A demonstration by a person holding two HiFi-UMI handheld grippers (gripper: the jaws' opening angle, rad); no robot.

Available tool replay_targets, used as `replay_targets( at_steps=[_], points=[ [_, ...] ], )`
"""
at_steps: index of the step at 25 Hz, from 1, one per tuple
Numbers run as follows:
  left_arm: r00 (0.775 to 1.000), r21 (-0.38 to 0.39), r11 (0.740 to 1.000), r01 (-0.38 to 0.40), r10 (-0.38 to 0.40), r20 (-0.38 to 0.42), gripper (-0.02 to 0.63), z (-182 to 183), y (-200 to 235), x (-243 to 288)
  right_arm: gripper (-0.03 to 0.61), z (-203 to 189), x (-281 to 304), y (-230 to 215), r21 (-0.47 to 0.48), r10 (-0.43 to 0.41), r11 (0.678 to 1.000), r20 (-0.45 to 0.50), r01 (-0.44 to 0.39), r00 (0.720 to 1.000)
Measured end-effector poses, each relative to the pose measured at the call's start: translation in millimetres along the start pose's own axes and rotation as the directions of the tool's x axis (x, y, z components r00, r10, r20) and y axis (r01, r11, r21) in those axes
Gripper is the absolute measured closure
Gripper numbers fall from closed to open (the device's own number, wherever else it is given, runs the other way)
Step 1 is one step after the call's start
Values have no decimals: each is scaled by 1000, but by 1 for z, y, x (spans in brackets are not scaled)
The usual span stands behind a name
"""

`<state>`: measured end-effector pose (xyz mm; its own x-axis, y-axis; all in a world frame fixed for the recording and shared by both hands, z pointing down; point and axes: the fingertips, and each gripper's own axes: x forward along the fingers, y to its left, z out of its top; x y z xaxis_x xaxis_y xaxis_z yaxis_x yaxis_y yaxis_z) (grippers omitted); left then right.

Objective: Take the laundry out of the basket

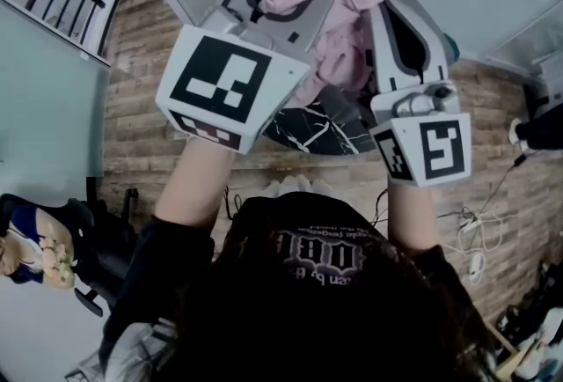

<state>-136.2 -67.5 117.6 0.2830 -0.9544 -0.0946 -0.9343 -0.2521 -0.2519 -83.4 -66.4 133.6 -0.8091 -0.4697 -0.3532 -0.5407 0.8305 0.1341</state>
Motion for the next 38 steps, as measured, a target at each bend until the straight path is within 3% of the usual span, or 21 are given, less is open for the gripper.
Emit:
replay_targets(
  at_steps=[4, 11, 15, 23, 38],
  points=[
    [1000, 10, 1000, -28, 28, 7, 526, -1, 17, -36, 550, 1, 8, 37, 4, 23, 1000, 13, -23, 1000],
    [997, 10, 998, -57, 57, -42, 526, -12, 30, -57, 549, -7, 17, 59, 37, 54, 998, 7, -54, 999],
    [996, 7, 996, -83, 84, -31, 526, -19, 39, -77, 551, -13, 19, 81, 44, 68, 997, -2, -67, 998],
    [993, -7, 995, -99, 98, -73, 526, -46, 41, -103, 549, -35, 17, 108, 50, 80, 996, -49, -77, 996],
    [985, -60, 985, -160, 156, -72, 526, -113, 48, -146, 551, -92, 12, 156, 62, 144, 989, -167, -135, 975]
  ],
)
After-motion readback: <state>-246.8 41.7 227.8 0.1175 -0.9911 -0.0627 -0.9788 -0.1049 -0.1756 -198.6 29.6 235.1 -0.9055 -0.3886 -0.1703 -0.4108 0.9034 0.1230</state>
